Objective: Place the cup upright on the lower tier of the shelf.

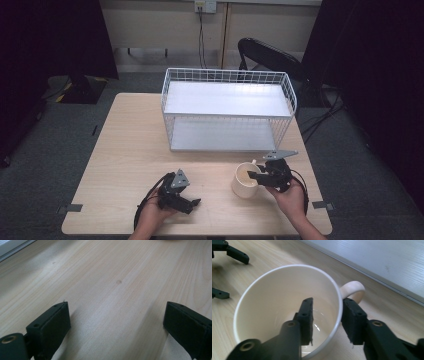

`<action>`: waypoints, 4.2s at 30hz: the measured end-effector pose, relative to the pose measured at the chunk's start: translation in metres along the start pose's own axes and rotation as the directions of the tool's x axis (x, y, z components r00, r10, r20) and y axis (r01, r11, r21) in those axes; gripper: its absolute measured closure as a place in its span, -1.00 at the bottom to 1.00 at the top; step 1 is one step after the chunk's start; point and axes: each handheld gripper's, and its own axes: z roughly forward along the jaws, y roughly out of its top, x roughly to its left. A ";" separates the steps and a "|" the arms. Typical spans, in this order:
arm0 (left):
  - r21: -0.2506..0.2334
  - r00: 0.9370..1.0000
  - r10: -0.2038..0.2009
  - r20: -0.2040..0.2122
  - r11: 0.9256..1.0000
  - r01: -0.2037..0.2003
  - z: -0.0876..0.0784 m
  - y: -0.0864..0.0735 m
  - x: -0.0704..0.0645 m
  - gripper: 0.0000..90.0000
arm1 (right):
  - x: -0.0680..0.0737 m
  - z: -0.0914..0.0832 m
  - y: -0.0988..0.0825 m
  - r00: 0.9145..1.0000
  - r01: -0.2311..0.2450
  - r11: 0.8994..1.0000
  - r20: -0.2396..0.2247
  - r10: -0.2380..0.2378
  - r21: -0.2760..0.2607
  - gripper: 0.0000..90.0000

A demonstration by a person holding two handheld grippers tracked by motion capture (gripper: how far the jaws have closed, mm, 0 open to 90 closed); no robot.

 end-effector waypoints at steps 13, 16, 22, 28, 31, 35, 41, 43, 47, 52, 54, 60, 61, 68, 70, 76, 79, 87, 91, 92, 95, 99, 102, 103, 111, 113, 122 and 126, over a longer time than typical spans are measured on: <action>0.000 1.000 -0.002 -0.001 1.000 0.002 0.000 0.000 0.000 -0.85 | 0.003 0.001 0.005 0.997 0.038 0.999 0.064 -0.038 0.005 0.81; 0.000 1.000 -0.001 -0.002 1.000 0.001 0.000 0.000 0.000 -0.85 | 0.001 0.000 0.005 0.997 0.026 1.000 0.069 -0.026 -0.009 0.82; 0.003 1.000 -0.002 -0.002 1.000 0.002 0.000 0.000 0.000 -0.85 | 0.000 -0.001 0.005 0.998 0.020 1.000 0.067 -0.019 -0.020 0.83; 0.001 1.000 -0.001 -0.002 1.000 0.001 0.000 0.000 0.000 -0.85 | 0.000 -0.004 0.011 0.997 0.024 0.999 0.069 -0.022 -0.035 0.83; 0.001 1.000 -0.001 -0.002 1.000 0.001 0.000 0.000 0.000 -0.85 | -0.003 -0.005 0.017 0.997 0.018 0.999 0.082 -0.014 -0.047 0.83; 0.001 1.000 -0.001 -0.001 1.000 0.001 0.000 0.000 0.000 -0.85 | -0.006 -0.004 0.021 0.996 0.002 0.998 0.092 0.003 -0.059 0.83; 0.003 1.000 -0.002 -0.002 1.000 0.002 0.000 0.000 0.000 -0.85 | -0.009 -0.003 0.026 0.994 -0.005 0.998 0.108 0.012 -0.062 0.82; 0.001 1.000 -0.001 -0.001 1.000 0.001 0.000 0.000 0.000 -0.85 | -0.010 -0.002 0.028 0.993 -0.006 0.998 0.120 0.013 -0.061 0.82; 0.001 1.000 -0.001 -0.002 1.000 0.001 0.000 0.000 0.000 -0.85 | -0.013 -0.001 0.030 0.991 -0.015 0.997 0.129 0.024 -0.069 0.83; 0.001 1.000 -0.001 -0.001 1.000 0.001 0.000 0.000 0.000 -0.85 | -0.017 0.000 0.032 0.989 -0.031 0.997 0.140 0.040 -0.070 0.83; 0.001 1.000 -0.001 -0.001 1.000 0.001 0.000 0.000 0.000 -0.85 | -0.019 0.001 0.032 0.989 -0.036 0.997 0.143 0.046 -0.074 0.82; 0.000 1.000 -0.003 -0.001 1.000 0.003 0.000 0.000 0.000 -0.85 | -0.024 0.001 0.034 0.985 -0.048 0.995 0.162 0.061 -0.083 0.82; 0.000 1.000 -0.003 -0.001 1.000 0.003 0.000 0.000 0.000 -0.85 | -0.024 0.001 0.034 0.985 -0.048 0.995 0.162 0.061 -0.083 0.82; 0.000 1.000 -0.005 0.000 1.000 0.005 0.000 0.000 0.000 -0.85 | -0.027 0.002 0.038 0.981 -0.058 0.994 0.177 0.074 -0.091 0.83; 0.002 1.000 -0.002 -0.001 1.000 0.002 0.000 0.000 0.000 -0.85 | -0.028 0.003 0.039 0.980 -0.061 0.994 0.183 0.077 -0.094 0.82; 0.001 1.000 -0.001 -0.002 1.000 0.001 0.000 0.000 0.000 -0.85 | -0.032 0.004 0.042 0.976 -0.072 0.992 0.198 0.092 -0.104 0.82; 0.001 1.000 -0.002 -0.001 1.000 0.002 0.000 0.000 0.000 -0.85 | -0.033 0.004 0.044 0.974 -0.076 0.991 0.205 0.098 -0.111 0.83; 0.001 1.000 -0.002 -0.001 1.000 0.002 0.000 0.000 0.000 -0.85 | -0.038 0.006 0.046 0.966 -0.100 0.985 0.225 0.130 -0.140 0.82; 0.000 1.000 -0.007 0.001 1.000 0.007 0.000 0.000 0.000 -0.85 | -0.039 0.007 0.048 0.960 -0.101 0.983 0.243 0.136 -0.151 0.82; 0.000 1.000 -0.007 0.001 1.000 0.007 0.000 0.000 0.000 -0.85 | -0.039 0.008 0.048 0.960 -0.101 0.983 0.243 0.136 -0.153 0.82; -0.001 1.000 -0.005 0.000 1.000 0.005 0.000 0.000 0.000 -0.85 | -0.039 0.008 0.049 0.959 -0.104 0.982 0.244 0.141 -0.156 0.82; 0.001 1.000 -0.004 -0.001 1.000 0.004 0.000 0.000 0.000 -0.85 | -0.037 0.010 0.052 0.956 -0.099 0.980 0.258 0.142 -0.170 0.82; 0.001 1.000 -0.001 -0.002 1.000 0.001 0.000 0.000 0.000 -0.85 | -0.036 0.011 0.052 0.953 -0.100 0.978 0.264 0.146 -0.181 0.82; 0.001 1.000 -0.002 -0.001 1.000 0.002 0.000 0.000 0.000 -0.85 | -0.035 0.012 0.052 0.951 -0.102 0.976 0.269 0.153 -0.193 0.82; 0.001 1.000 -0.003 -0.005 1.000 0.003 0.000 0.000 0.000 -0.85 | -0.035 0.014 0.052 0.936 -0.100 0.965 0.306 0.173 -0.241 0.82; 0.000 1.000 -0.003 -0.005 1.000 0.003 0.000 0.000 0.000 -0.85 | -0.035 0.015 0.052 0.935 -0.102 0.964 0.308 0.177 -0.246 0.82; 0.002 1.000 -0.005 -0.006 1.000 0.005 0.000 0.000 -0.001 -0.85 | -0.032 0.023 0.052 0.920 -0.088 0.959 0.347 0.182 -0.270 0.82; 0.002 1.000 -0.005 -0.007 1.000 0.005 0.000 0.000 -0.001 -0.85 | -0.031 0.028 0.053 0.918 -0.089 0.957 0.350 0.186 -0.275 0.82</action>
